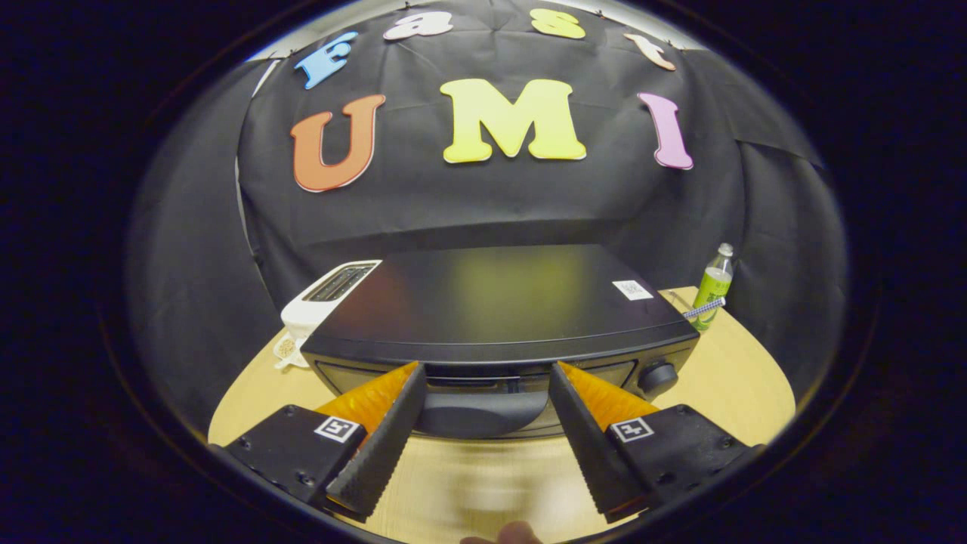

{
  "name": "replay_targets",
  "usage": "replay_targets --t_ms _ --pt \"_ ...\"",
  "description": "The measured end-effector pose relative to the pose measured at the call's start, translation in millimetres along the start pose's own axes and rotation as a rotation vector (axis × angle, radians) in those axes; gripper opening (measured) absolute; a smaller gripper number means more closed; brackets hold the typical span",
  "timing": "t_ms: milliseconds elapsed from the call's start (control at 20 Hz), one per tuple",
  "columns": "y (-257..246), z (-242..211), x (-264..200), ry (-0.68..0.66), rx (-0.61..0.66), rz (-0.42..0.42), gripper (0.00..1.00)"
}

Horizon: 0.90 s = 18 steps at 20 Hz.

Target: Open the toaster oven, put the food inside, and close the toaster oven door.

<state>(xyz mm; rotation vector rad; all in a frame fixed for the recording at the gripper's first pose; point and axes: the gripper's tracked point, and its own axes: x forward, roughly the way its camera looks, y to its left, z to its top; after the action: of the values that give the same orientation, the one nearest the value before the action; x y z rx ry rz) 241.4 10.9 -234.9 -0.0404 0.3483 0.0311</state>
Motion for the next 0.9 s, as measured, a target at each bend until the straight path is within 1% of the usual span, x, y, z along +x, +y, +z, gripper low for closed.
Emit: replay_targets --t_ms 100,250,400,600,750,900 --pt "0.4 -2.5 -1.5 0.010 -0.016 0.013 1.00" --pt "-1.6 -15.1 -15.0 0.019 -0.051 0.009 1.00" --pt "-2.5 -44.0 -42.2 0.040 -0.079 -0.009 1.00" --pt "-4.7 -88.5 -63.0 0.095 -0.102 -0.018 1.00" --pt "-6.2 -127.0 -71.2 0.162 -0.156 -0.012 1.00" --pt "-11.3 -146.6 -70.5 0.204 -0.134 -0.013 1.00"
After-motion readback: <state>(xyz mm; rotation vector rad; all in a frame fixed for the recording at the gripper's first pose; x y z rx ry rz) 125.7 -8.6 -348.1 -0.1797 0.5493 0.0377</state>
